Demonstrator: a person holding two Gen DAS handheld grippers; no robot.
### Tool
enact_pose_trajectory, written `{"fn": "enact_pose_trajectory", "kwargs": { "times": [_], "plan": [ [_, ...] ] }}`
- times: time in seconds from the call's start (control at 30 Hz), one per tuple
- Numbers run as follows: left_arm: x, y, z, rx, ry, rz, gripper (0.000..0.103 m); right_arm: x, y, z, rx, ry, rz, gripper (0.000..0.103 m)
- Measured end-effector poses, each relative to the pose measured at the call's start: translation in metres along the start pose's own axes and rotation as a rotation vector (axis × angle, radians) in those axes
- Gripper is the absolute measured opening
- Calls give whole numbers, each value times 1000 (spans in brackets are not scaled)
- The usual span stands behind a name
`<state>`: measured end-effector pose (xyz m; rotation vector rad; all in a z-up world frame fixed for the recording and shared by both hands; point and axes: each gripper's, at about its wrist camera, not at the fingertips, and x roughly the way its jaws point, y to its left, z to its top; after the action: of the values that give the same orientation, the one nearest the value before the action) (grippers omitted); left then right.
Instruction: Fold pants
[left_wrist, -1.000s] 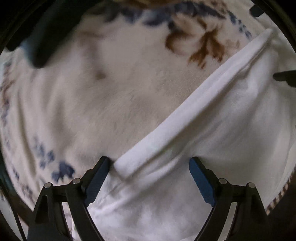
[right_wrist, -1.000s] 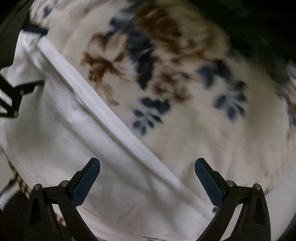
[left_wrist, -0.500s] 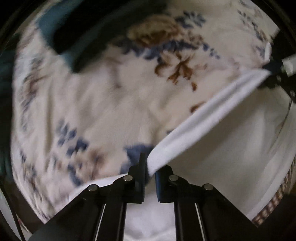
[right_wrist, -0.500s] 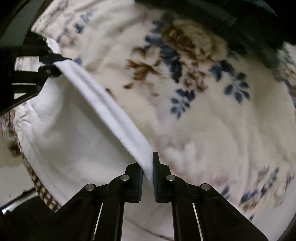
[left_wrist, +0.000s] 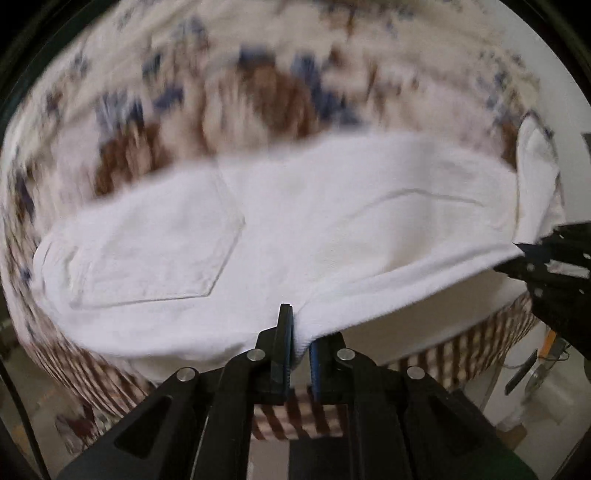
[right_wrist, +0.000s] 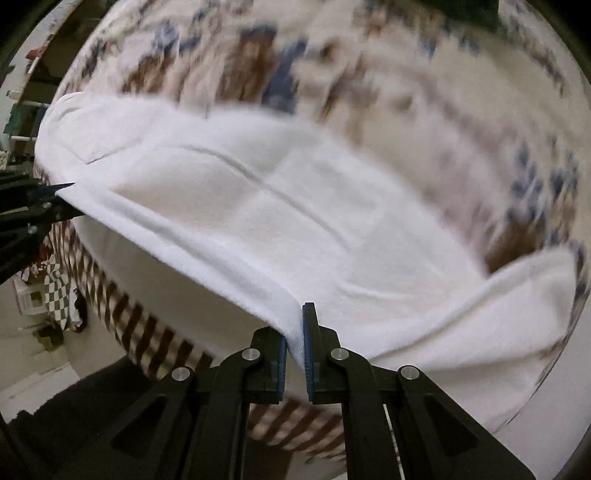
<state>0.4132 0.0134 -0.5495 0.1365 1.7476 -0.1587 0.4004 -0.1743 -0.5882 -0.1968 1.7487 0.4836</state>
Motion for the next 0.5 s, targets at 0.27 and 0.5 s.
{"fn": "enact_pose_trajectory", "kwargs": {
  "times": [0.27, 0.5],
  "plan": [
    [72, 1, -28, -57, 53, 9, 10, 66, 12, -18, 59, 78, -71, 17],
    [33, 9, -56, -228, -114, -18, 16, -4, -24, -53, 274, -74, 225, 97]
  ]
}}
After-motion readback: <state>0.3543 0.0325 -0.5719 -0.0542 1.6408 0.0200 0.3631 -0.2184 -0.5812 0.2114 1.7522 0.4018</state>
